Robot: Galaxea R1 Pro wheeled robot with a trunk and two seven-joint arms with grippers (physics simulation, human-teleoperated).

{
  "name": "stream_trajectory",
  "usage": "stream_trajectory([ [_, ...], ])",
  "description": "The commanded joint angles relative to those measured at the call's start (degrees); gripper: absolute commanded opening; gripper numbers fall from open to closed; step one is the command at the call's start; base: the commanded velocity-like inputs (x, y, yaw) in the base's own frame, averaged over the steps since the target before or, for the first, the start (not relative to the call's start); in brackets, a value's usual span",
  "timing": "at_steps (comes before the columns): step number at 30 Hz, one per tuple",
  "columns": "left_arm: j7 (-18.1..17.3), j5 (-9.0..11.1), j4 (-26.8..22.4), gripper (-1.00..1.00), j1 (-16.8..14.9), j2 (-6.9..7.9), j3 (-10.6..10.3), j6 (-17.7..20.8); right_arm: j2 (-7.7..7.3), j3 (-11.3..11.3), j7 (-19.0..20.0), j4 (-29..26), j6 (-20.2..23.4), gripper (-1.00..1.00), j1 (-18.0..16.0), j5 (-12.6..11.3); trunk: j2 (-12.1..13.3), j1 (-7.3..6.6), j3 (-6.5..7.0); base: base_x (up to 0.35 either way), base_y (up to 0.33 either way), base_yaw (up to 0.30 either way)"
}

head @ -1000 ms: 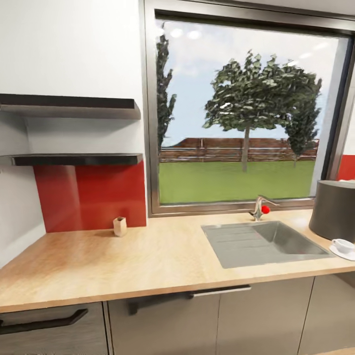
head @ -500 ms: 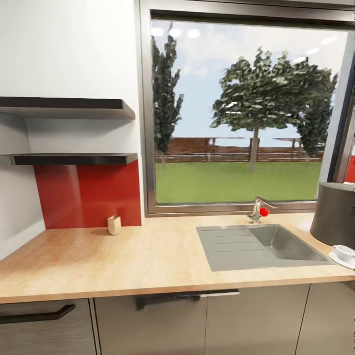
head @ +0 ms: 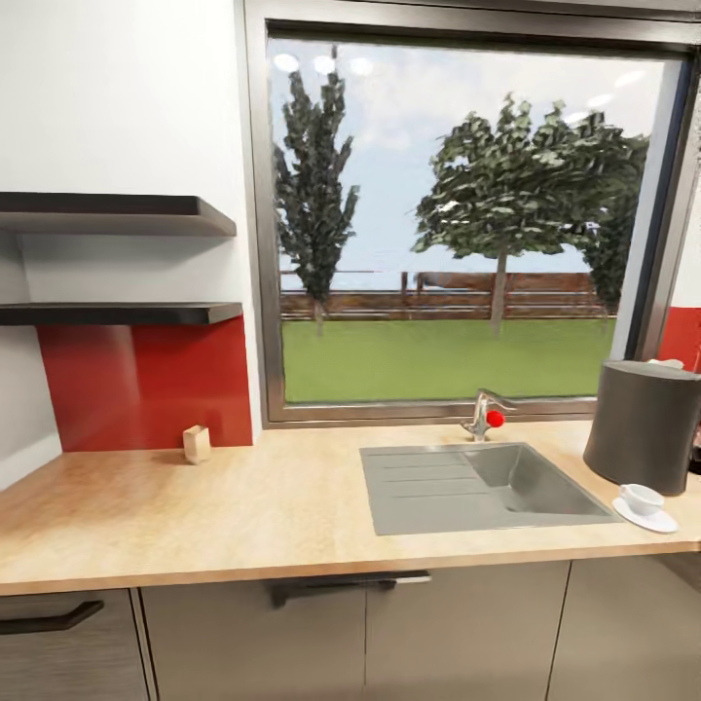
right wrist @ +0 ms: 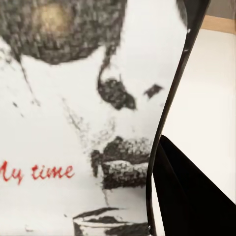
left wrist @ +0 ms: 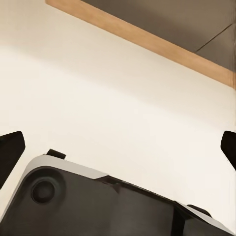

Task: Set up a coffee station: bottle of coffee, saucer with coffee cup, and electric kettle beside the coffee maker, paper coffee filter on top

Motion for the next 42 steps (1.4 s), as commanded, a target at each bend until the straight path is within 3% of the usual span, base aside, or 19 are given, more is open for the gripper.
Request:
stream_trajectory([
  [1, -0.17, 0.6, -0.02, 1.0, 0.04, 0.01, -0.37, -0.14, 0.03, 0.33, 0.37, 0.19, -0.34, -1.0, -0.06, -0.8, -0.03, 0.02, -0.01, 0.0, -0.329, 0.0],
  [42, -0.17, 0.52, 0.44, 1.0, 0.04, 0.01, -0.38, -0.22, -0.37, 0.24, 0.37, 0.19, -0.55, -1.0, 0.87, -0.83, -0.03, 0.02, -0.01, 0.0, -0.329, 0.0],
])
